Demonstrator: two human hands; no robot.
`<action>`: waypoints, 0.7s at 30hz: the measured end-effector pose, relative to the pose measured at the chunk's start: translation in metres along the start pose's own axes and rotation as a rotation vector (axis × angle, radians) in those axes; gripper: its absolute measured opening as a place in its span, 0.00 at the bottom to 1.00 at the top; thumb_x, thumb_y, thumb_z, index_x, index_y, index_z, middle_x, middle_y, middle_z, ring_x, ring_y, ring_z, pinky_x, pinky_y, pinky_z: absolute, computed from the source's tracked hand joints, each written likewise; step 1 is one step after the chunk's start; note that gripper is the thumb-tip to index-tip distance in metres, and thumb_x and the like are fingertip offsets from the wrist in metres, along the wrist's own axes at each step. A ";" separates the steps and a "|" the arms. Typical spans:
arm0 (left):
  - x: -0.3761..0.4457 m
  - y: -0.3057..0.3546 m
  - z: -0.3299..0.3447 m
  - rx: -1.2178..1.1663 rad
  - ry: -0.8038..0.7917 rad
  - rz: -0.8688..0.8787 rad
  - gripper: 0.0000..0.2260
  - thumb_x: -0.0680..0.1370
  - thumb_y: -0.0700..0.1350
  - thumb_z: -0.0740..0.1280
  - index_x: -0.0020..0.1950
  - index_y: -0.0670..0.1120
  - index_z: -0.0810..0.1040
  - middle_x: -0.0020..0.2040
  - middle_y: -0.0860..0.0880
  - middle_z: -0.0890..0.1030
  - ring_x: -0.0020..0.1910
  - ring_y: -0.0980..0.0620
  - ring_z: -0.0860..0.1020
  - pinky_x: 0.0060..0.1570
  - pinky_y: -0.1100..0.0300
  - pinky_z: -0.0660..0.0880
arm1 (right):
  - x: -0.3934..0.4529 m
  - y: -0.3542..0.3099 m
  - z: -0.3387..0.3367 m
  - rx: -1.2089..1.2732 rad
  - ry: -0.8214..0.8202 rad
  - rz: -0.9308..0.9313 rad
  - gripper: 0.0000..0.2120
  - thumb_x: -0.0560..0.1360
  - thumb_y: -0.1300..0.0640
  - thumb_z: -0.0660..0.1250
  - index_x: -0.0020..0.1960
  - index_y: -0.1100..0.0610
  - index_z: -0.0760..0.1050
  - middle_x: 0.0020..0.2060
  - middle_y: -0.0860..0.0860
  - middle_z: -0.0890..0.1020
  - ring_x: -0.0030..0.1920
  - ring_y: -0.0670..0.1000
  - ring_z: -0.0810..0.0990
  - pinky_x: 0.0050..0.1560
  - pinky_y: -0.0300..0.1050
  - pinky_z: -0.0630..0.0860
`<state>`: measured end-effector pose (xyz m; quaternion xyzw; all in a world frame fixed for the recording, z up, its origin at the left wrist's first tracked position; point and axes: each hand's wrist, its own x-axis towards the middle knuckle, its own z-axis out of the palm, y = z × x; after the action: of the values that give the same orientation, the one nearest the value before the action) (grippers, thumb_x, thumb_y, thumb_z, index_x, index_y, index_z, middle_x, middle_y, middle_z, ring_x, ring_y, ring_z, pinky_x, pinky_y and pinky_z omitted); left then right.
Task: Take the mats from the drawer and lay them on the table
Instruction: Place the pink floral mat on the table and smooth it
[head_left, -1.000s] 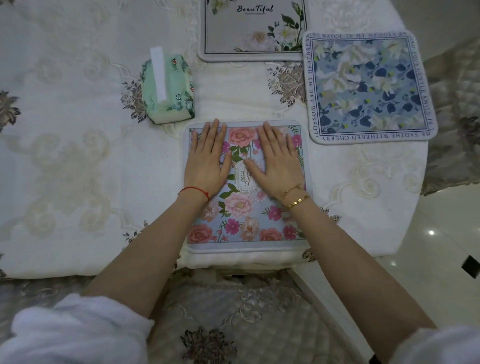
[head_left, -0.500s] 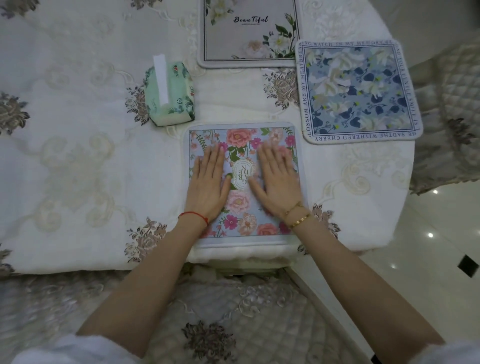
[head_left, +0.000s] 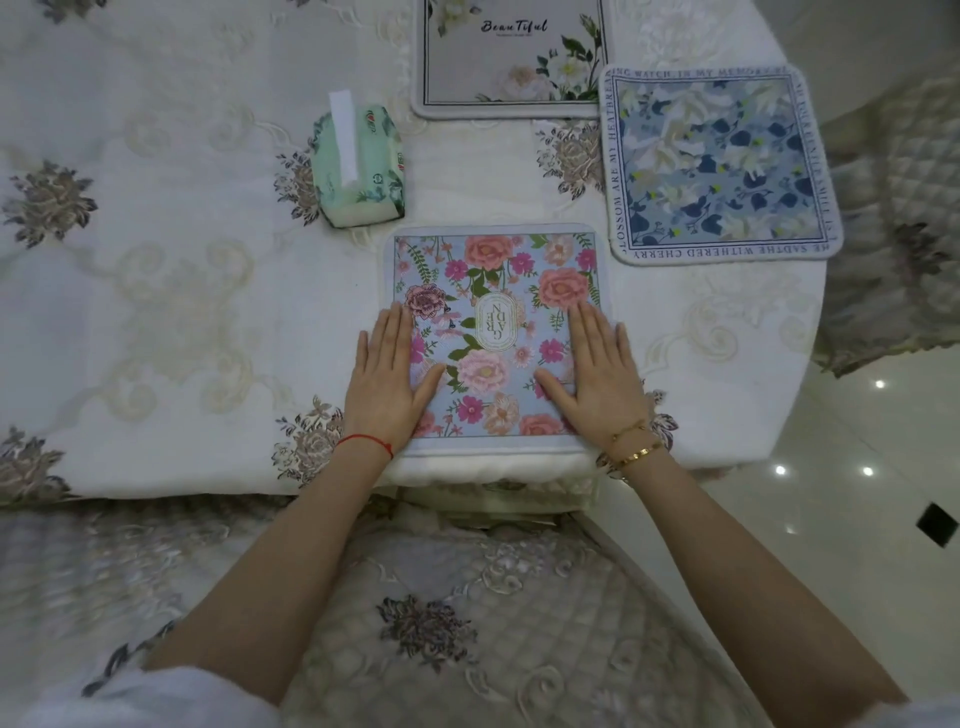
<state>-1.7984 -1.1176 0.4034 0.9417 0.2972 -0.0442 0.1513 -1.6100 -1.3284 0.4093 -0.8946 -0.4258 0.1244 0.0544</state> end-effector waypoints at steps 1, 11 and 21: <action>-0.006 -0.002 -0.001 -0.002 -0.001 -0.015 0.33 0.82 0.63 0.44 0.79 0.45 0.38 0.80 0.48 0.40 0.78 0.52 0.38 0.78 0.50 0.42 | -0.004 0.001 0.000 0.008 -0.005 0.028 0.41 0.79 0.33 0.45 0.79 0.58 0.38 0.80 0.53 0.43 0.79 0.51 0.39 0.78 0.52 0.38; -0.041 0.038 0.015 -0.031 -0.043 0.017 0.31 0.83 0.59 0.43 0.79 0.44 0.39 0.80 0.47 0.39 0.78 0.53 0.37 0.77 0.53 0.38 | -0.026 -0.063 0.016 0.038 -0.035 -0.083 0.37 0.81 0.36 0.43 0.80 0.59 0.41 0.79 0.55 0.43 0.79 0.53 0.40 0.78 0.56 0.42; -0.060 0.017 0.011 0.023 -0.068 0.027 0.32 0.82 0.61 0.42 0.78 0.44 0.35 0.79 0.48 0.36 0.78 0.54 0.36 0.77 0.52 0.39 | -0.072 -0.013 0.013 0.020 -0.031 0.021 0.34 0.82 0.38 0.41 0.79 0.57 0.39 0.79 0.52 0.42 0.79 0.49 0.39 0.78 0.54 0.43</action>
<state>-1.8377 -1.1673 0.4077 0.9453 0.2786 -0.0777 0.1511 -1.6665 -1.3763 0.4118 -0.8963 -0.4159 0.1433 0.0554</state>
